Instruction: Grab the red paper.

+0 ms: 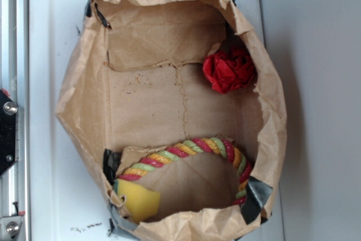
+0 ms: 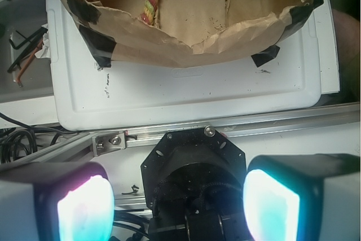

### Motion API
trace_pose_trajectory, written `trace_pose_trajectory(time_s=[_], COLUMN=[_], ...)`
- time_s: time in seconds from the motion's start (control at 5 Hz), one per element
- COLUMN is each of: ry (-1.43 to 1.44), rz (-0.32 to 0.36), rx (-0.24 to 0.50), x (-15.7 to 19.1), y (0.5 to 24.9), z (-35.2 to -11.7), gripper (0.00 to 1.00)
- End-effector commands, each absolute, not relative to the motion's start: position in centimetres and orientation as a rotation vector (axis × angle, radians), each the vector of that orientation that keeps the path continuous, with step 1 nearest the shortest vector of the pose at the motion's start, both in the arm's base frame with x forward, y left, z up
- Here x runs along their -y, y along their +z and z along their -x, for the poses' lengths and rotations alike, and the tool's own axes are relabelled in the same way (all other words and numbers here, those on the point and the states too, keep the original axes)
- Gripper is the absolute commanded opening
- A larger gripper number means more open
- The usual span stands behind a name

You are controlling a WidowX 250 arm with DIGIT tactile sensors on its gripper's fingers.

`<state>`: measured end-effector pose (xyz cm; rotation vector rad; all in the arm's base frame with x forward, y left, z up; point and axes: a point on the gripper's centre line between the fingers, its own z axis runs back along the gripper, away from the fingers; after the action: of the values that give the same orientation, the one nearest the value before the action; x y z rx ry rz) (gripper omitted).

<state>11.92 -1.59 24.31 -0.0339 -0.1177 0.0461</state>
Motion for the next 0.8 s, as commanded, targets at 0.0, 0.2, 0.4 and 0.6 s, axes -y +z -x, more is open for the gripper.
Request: trace_pose_trajectory(time_s=[0.0, 0.2, 0.4, 0.6], ry=[0.046, 0.046, 0.083, 0.105], rz=[0.034, 0.034, 0.003, -0.013], rx=[0.118, 0.118, 0.147, 0.163], x=[1.6, 1.6, -0.2, -2.0], y=[24.3, 24.3, 24.2, 24.2], z=[-11.9, -11.9, -15.3, -18.2], gripper=[1.0, 1.0, 1.0, 1.0])
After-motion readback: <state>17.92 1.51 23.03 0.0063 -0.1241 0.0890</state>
